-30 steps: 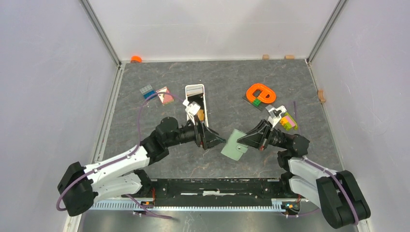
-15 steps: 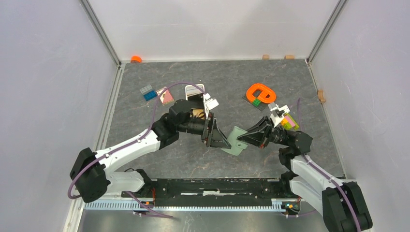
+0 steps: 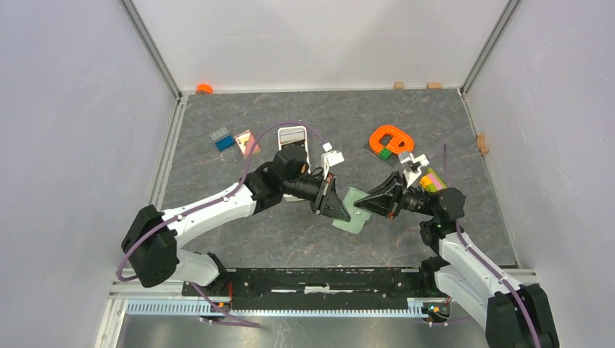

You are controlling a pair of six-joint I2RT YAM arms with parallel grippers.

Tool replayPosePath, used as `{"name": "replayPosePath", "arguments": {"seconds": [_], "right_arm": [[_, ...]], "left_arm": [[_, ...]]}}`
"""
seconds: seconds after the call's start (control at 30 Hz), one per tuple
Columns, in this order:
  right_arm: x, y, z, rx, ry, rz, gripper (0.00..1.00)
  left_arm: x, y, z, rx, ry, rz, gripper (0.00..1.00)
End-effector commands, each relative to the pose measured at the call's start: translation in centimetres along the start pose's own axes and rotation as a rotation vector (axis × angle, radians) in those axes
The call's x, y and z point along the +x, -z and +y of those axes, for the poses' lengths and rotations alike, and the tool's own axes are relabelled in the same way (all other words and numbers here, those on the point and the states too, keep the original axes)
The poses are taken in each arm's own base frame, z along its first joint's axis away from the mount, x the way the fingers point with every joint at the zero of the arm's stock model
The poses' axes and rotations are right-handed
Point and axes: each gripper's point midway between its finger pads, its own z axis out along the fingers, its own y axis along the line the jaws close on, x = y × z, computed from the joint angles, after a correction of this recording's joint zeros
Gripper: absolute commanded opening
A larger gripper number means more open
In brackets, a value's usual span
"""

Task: Put the credit cards into the card holder
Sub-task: Open the card holder at the center of the board.

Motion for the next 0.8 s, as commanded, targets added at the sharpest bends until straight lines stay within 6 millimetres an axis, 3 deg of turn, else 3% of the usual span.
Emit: {"name": "replayPosePath", "arguments": {"seconds": [0.0,0.07,0.1,0.2,0.3,0.43,0.63,0.77], "right_arm": [[-0.8,-0.4,-1.1,0.047,0.080,0.029,0.21],[-0.8,-0.4,-2.6,0.122,0.096,0.057,0.57],[-1.1,-0.4,-3.1,0.158,0.113,0.067,0.69],[-1.9,0.1,-4.9,0.278,0.170,0.102,0.88],[-3.3,0.5,-5.6,0.362,0.237,0.128,0.93],[-4.2,-0.3,-4.1,0.302,0.331,0.165,0.96],[-1.7,-4.0,0.0,0.071,0.292,0.296,0.84],[-0.7,-4.8,1.9,-0.036,0.258,0.303,0.78]], "left_arm": [[-1.5,-0.2,-1.7,0.066,-0.079,-0.001,0.03],[-0.9,-0.1,-0.8,0.030,-0.078,0.015,0.02],[-0.8,0.1,-0.3,0.008,-0.081,0.017,0.02],[-0.8,1.2,1.5,-0.027,-0.043,-0.008,0.02],[-1.1,2.6,3.3,-0.086,-0.016,-0.022,0.02],[-0.5,3.7,3.9,-0.156,-0.049,0.044,0.02],[-0.4,5.0,1.0,-0.099,-0.136,0.043,0.02],[-0.4,5.2,-0.5,-0.035,-0.138,0.046,0.02]]}}
